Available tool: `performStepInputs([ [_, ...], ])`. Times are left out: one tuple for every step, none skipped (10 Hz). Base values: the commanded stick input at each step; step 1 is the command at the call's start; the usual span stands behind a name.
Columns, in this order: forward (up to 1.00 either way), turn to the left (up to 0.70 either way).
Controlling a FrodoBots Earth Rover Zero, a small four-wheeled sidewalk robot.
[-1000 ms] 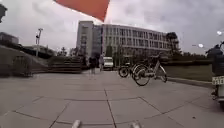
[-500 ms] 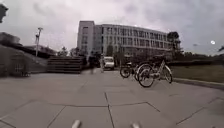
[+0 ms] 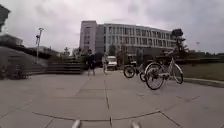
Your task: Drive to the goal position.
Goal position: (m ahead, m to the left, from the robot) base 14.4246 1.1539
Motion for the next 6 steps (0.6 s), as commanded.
performStepInputs([
  [0.85,0.04],
  [0.85,0.00],
  [0.85,0.00],
  [0.85,0.00],
  [0.85,0.00],
  [0.85,0.00],
])
